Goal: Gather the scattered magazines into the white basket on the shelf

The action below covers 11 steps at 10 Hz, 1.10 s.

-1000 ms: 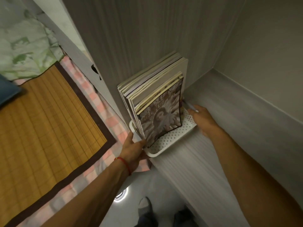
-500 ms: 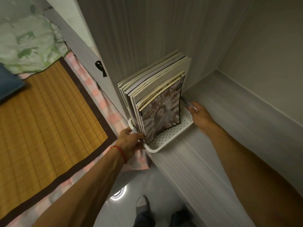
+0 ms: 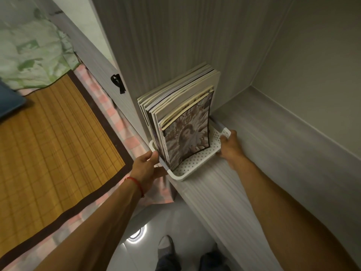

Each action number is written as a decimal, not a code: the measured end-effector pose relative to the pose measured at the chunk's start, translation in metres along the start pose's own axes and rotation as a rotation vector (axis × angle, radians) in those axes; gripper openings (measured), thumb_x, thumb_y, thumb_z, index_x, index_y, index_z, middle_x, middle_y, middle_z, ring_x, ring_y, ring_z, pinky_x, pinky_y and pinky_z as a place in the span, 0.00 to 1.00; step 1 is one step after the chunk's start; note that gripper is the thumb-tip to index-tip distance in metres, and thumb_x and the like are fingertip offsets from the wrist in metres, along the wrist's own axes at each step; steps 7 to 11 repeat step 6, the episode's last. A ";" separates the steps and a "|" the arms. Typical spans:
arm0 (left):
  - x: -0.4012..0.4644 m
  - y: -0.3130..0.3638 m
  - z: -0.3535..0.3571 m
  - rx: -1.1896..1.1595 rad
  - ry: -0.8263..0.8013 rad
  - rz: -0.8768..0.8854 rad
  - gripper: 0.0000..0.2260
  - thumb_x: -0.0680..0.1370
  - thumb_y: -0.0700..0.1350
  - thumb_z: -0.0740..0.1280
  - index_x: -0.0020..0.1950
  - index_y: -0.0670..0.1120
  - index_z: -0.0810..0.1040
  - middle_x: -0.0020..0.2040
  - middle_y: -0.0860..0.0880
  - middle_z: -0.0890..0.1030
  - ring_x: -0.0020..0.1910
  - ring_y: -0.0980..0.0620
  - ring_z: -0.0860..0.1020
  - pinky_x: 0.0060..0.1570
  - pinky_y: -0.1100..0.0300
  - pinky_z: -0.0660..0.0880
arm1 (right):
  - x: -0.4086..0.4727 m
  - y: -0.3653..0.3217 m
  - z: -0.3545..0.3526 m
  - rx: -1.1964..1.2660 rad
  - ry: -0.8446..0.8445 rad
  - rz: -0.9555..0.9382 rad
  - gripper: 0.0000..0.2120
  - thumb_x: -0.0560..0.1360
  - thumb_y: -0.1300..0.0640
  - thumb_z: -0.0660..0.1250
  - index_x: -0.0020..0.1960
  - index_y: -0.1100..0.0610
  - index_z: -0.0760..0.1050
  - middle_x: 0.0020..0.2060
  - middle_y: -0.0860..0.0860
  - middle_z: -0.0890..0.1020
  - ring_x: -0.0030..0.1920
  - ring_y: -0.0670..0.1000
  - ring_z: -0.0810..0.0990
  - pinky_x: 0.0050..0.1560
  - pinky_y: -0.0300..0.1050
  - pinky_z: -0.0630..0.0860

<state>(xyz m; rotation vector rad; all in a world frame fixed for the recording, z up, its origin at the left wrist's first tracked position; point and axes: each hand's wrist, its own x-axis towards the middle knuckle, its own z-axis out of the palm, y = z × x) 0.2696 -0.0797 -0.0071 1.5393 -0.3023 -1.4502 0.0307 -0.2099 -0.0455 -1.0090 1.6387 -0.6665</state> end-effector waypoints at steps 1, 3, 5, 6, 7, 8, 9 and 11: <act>-0.001 0.001 0.000 0.001 0.017 -0.007 0.15 0.84 0.42 0.59 0.66 0.36 0.77 0.60 0.37 0.82 0.53 0.35 0.82 0.56 0.43 0.79 | -0.004 -0.002 0.000 0.014 -0.013 0.023 0.20 0.83 0.52 0.57 0.72 0.45 0.56 0.61 0.58 0.76 0.55 0.59 0.80 0.55 0.63 0.80; -0.003 0.010 -0.004 0.157 0.149 0.073 0.15 0.81 0.40 0.66 0.67 0.41 0.75 0.55 0.40 0.83 0.52 0.41 0.83 0.52 0.46 0.82 | -0.040 -0.002 0.010 -0.078 0.140 -0.103 0.32 0.82 0.54 0.60 0.79 0.53 0.47 0.72 0.60 0.67 0.66 0.60 0.73 0.58 0.46 0.72; -0.026 0.006 -0.021 0.538 0.186 0.454 0.19 0.77 0.35 0.68 0.65 0.49 0.73 0.57 0.50 0.77 0.53 0.51 0.79 0.54 0.48 0.82 | -0.106 0.001 0.001 -0.130 0.272 -0.259 0.23 0.81 0.54 0.60 0.74 0.51 0.62 0.72 0.55 0.68 0.66 0.54 0.73 0.58 0.42 0.70; -0.043 0.011 -0.026 0.618 0.139 0.610 0.16 0.77 0.33 0.67 0.62 0.49 0.76 0.59 0.50 0.79 0.56 0.50 0.80 0.55 0.52 0.81 | -0.141 0.000 -0.008 -0.049 0.298 -0.323 0.14 0.80 0.56 0.61 0.64 0.47 0.74 0.62 0.49 0.78 0.58 0.46 0.77 0.51 0.36 0.73; -0.043 0.011 -0.026 0.618 0.139 0.610 0.16 0.77 0.33 0.67 0.62 0.49 0.76 0.59 0.50 0.79 0.56 0.50 0.80 0.55 0.52 0.81 | -0.141 0.000 -0.008 -0.049 0.298 -0.323 0.14 0.80 0.56 0.61 0.64 0.47 0.74 0.62 0.49 0.78 0.58 0.46 0.77 0.51 0.36 0.73; -0.043 0.011 -0.026 0.618 0.139 0.610 0.16 0.77 0.33 0.67 0.62 0.49 0.76 0.59 0.50 0.79 0.56 0.50 0.80 0.55 0.52 0.81 | -0.141 0.000 -0.008 -0.049 0.298 -0.323 0.14 0.80 0.56 0.61 0.64 0.47 0.74 0.62 0.49 0.78 0.58 0.46 0.77 0.51 0.36 0.73; -0.043 0.011 -0.026 0.618 0.139 0.610 0.16 0.77 0.33 0.67 0.62 0.49 0.76 0.59 0.50 0.79 0.56 0.50 0.80 0.55 0.52 0.81 | -0.141 0.000 -0.008 -0.049 0.298 -0.323 0.14 0.80 0.56 0.61 0.64 0.47 0.74 0.62 0.49 0.78 0.58 0.46 0.77 0.51 0.36 0.73; -0.043 0.011 -0.026 0.618 0.139 0.610 0.16 0.77 0.33 0.67 0.62 0.49 0.76 0.59 0.50 0.79 0.56 0.50 0.80 0.55 0.52 0.81 | -0.141 0.000 -0.008 -0.049 0.298 -0.323 0.14 0.80 0.56 0.61 0.64 0.47 0.74 0.62 0.49 0.78 0.58 0.46 0.77 0.51 0.36 0.73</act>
